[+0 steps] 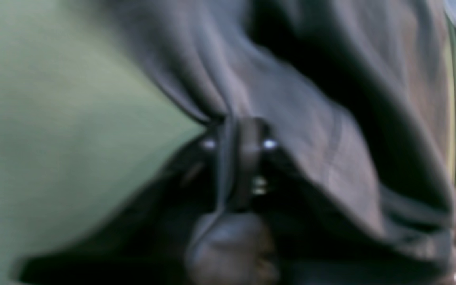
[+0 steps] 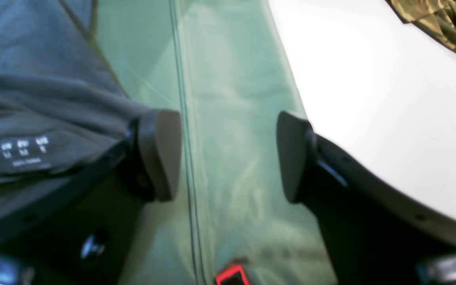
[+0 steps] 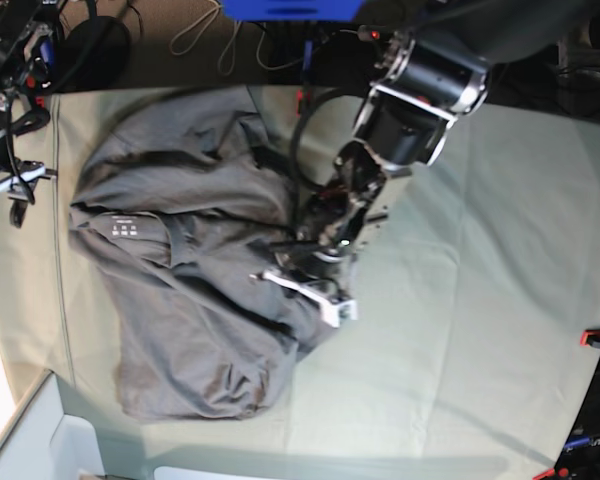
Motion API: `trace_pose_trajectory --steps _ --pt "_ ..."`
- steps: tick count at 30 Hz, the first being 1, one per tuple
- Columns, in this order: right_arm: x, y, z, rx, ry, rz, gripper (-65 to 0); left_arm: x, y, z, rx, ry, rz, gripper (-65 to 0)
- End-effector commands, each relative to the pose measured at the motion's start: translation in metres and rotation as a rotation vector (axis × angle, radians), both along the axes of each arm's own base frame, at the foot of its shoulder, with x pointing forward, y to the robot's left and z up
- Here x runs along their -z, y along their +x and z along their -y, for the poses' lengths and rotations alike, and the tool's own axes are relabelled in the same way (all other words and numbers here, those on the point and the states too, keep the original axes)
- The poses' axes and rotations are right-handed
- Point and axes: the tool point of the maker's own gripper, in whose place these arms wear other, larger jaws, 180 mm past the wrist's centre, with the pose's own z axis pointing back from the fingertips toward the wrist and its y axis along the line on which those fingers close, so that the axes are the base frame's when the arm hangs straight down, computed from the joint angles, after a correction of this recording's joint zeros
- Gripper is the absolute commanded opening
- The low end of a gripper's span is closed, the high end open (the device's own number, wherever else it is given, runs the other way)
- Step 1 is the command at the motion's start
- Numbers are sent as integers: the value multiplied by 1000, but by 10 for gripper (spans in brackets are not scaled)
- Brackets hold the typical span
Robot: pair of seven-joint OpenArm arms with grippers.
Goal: Layout the t-shirt on the table in an organized manner, then fold the t-shirt properly
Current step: 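Grasp the shirt body with the left gripper and drag it toward the right gripper, then grasp shirt edges with both grippers and pull them apart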
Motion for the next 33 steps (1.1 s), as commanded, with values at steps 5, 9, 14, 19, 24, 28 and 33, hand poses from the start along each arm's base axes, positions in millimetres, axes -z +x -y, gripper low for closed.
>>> trace_pose_trajectory --steps 5,9,14,19,24,28,33 --pt "-15 6 2 -25 -24 44 -270 -32 19 8 0 -41 75 -650" --pt "-15 6 1 -25 -24 45 -270 -82 33 -29 -59 -28 239 -649" --pt "-15 7 1 -23 -20 50 -270 -137 21 -124 -188 92 392 -649" --pt "-10 19 -21 -86 1 46 -271 -146 -19 -208 -320 42 366 -649" --pt "-1 30 -55 -170 36 37 -272 -129 -65 -258 -437 41 302 -649" --pt "13 28 -87 -237 79 7 -271 -118 -99 -269 -463 59 257 -649" --pt "34 20 -137 -369 130 -56 -269 -109 -131 -259 -439 59 209 -646"
